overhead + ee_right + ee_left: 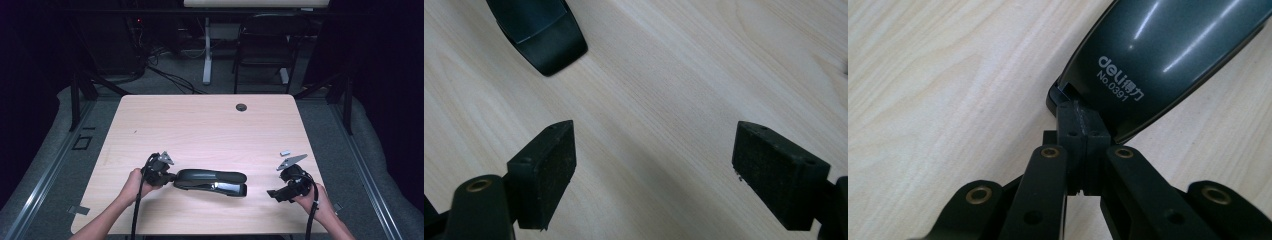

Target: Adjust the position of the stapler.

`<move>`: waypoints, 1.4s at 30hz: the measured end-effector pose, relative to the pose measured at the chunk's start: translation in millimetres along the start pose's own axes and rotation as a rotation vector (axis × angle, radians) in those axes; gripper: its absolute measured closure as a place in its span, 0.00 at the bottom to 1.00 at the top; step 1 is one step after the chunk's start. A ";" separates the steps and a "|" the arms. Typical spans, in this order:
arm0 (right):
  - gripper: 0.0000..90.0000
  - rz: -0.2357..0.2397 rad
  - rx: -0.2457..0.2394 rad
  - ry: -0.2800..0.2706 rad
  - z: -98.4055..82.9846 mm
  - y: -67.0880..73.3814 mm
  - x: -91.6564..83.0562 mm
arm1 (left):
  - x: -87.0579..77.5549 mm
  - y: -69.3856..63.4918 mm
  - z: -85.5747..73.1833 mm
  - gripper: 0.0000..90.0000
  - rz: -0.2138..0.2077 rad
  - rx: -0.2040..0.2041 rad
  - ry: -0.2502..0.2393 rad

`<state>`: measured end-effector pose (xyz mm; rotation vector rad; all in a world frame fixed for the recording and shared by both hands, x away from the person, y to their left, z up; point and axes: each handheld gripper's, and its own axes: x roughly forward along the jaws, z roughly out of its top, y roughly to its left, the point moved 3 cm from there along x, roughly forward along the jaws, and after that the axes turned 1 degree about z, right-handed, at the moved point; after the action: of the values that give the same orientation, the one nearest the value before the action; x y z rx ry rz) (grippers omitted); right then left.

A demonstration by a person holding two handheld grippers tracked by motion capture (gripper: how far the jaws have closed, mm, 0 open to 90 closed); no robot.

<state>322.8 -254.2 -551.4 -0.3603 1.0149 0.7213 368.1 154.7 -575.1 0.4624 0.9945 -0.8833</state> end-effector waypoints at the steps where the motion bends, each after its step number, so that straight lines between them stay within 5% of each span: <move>1: 0.21 -0.001 -0.010 0.005 0.4 0.5 -0.2 | 0.1 -1.0 0.1 1.00 -0.003 0.000 -0.001; 9: 0.22 -0.005 -0.025 -0.019 3.7 4.8 -2.9 | 0.9 -6.2 0.5 1.00 0.004 -0.036 -0.007; 15: 0.23 -0.010 -0.034 -0.049 6.6 9.6 -8.1 | -15.3 -6.6 0.1 0.74 0.120 -0.109 -0.019; 20: 0.23 -0.009 -0.034 -0.049 6.1 11.0 -6.6 | -23.8 -7.8 2.6 0.43 0.124 -0.163 -0.059; 27: 0.22 -0.005 -0.019 -0.055 9.8 8.9 -4.0 | -26.1 -11.1 4.7 0.18 0.104 -0.159 -0.087; 42: 0.22 -0.018 -0.026 -0.067 10.1 17.7 -6.1 | -32.5 -24.0 16.1 0.00 0.096 -0.131 -0.174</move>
<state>315.0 -237.9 -540.2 -0.3652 0.9384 0.7266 348.9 143.4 -537.8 0.3139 0.8577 -0.7538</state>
